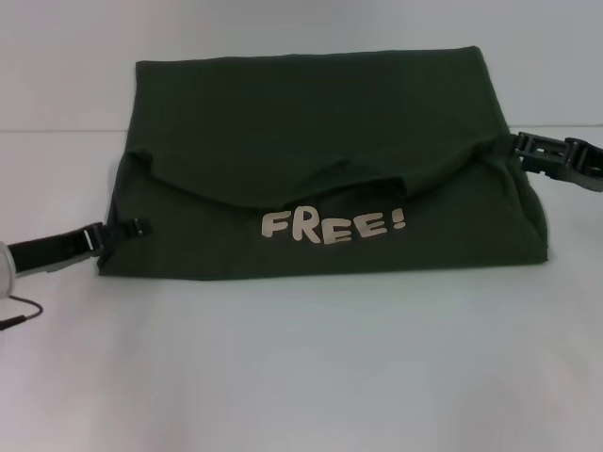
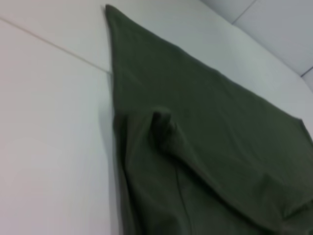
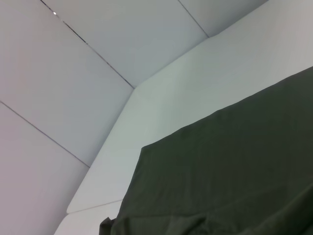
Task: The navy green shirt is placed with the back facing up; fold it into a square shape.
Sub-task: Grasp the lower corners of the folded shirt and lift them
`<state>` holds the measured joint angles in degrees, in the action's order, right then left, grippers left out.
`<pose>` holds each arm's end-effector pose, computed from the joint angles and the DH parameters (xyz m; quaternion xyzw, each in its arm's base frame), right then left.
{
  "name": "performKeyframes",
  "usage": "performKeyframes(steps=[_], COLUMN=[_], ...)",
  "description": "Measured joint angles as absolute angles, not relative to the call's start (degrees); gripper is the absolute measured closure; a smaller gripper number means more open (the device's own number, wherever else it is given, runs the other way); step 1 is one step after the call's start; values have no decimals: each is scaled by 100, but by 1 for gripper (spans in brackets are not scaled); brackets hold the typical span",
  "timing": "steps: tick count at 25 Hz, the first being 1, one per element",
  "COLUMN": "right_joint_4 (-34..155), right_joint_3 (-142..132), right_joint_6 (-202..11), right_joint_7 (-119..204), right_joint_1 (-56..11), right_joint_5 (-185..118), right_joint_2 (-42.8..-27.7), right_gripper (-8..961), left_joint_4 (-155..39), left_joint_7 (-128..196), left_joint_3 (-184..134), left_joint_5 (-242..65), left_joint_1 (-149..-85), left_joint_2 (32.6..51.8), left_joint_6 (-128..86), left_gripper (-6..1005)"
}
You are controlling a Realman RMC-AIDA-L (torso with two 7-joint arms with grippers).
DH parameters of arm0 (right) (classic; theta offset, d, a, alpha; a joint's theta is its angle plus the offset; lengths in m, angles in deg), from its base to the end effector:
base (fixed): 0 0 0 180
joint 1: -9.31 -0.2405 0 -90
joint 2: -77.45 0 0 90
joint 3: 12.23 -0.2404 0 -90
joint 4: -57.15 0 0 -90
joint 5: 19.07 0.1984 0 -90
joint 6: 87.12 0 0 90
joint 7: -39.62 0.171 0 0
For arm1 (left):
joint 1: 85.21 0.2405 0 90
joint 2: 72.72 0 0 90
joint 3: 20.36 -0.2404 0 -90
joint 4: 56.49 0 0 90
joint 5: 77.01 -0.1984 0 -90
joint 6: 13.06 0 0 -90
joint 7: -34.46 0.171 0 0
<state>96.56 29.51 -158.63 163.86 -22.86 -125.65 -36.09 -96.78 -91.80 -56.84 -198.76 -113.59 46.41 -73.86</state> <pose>0.2514 0.3931 0.0452 -0.7586 0.5365 0.3060 0.2076 -0.3157 0.3692 0.0141 -0.7072 -0.6065 -0.2202 0.2892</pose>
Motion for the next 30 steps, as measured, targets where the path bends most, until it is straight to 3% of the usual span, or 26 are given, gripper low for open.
performKeyframes(steps=[21,26,30], right_joint_4=[9652,9652,9652], right_joint_3=[2702,2696,2702], right_joint_6=[-16057,-16064,-16084], right_joint_7=[16383,16399,16418], right_joint_1=[-2277,-2280,-2299], right_joint_5=[-12549,-12549,-12550], right_joint_2=[-3623,-3620,-3614], right_gripper=[66,76,84], left_joint_4=[-9592,-9606,-9620], left_joint_7=[-9124,-9127,-9129], left_joint_3=[-5685,-5706,-5700], left_joint_5=[-20104,-20148,-20151], left_joint_1=[-11451,-11463,-11452], left_joint_2=[4686,4685,4683], left_joint_6=[-7284,-7300,-7302], left_gripper=[157,385,476])
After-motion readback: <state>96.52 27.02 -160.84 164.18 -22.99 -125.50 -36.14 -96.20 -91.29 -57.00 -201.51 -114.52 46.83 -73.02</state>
